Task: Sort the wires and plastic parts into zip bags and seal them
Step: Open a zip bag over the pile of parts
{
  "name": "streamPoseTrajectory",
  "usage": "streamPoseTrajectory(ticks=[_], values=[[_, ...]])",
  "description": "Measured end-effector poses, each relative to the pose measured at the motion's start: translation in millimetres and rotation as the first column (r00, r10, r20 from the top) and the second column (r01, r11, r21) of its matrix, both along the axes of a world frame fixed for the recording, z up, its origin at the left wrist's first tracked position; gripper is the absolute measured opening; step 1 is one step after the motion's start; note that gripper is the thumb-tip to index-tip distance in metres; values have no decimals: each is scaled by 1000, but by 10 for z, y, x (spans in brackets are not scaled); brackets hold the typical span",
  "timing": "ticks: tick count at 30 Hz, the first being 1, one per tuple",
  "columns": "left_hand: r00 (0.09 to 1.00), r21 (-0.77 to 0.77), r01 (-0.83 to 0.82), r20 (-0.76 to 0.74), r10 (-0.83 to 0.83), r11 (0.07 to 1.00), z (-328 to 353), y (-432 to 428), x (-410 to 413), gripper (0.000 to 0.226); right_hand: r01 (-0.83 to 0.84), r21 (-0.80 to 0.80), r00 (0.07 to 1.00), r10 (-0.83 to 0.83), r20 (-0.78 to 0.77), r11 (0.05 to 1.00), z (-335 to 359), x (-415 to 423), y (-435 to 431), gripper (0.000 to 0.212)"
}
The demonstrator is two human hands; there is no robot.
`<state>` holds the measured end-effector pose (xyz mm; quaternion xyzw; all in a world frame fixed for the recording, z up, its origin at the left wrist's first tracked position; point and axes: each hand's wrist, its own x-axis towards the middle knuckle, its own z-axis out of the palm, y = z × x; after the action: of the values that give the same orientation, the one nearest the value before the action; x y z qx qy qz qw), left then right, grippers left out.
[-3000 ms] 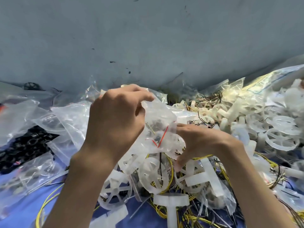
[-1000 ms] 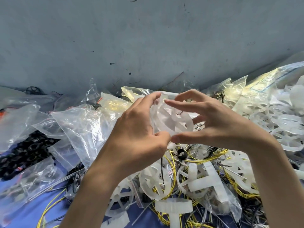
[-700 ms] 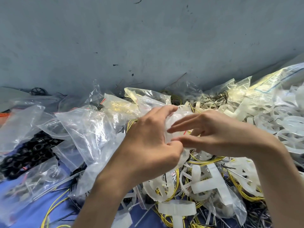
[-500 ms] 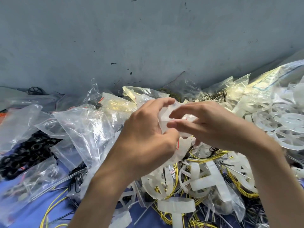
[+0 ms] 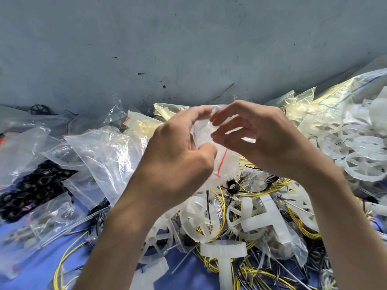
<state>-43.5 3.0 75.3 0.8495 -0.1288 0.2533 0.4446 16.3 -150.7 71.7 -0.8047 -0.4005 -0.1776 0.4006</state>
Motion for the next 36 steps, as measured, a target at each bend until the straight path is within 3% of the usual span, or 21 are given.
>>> streamPoseTrajectory(ticks=[5, 9, 11, 15, 19, 23, 30, 33, 36], values=[[998, 42, -50, 41, 49, 998, -23, -14, 39, 61, -8, -251, 998, -8, -63, 968, -30, -7, -3, 11], [973, -12, -226, 47, 227, 974, 2, 137, 78, 50, 22, -225, 1000, -25, -12, 974, 35, -24, -54, 7], [948, -45, -310, 62, 312, 950, 26, 228, 109, 48, 36, -285, 995, -62, -82, 958, 73, -32, -141, 15], [931, -47, -360, 48, 362, 932, 23, 322, 159, 51, -78, -705, 864, -305, -401, 705, 12, -15, -275, 52], [946, 2, -324, 36, 324, 946, -5, 262, 147, 52, -32, -816, 813, -460, -358, 578, -28, 12, -301, 60], [957, 40, -289, 33, 288, 956, -27, 202, 140, 53, -84, -870, 793, -496, -353, 485, -85, 61, -262, 56], [966, 58, -256, 48, 253, 965, -53, 194, 141, 53, -94, -833, 821, -430, -374, 545, -199, 147, -214, 33], [970, 87, -242, 42, 240, 966, -65, 194, 141, 53, -29, -745, 874, -346, -343, 666, -93, 104, -325, 38], [976, 131, -218, 25, 216, 967, -77, 180, 143, 51, 62, -524, 941, -225, -254, 850, 57, 34, -446, 40]])
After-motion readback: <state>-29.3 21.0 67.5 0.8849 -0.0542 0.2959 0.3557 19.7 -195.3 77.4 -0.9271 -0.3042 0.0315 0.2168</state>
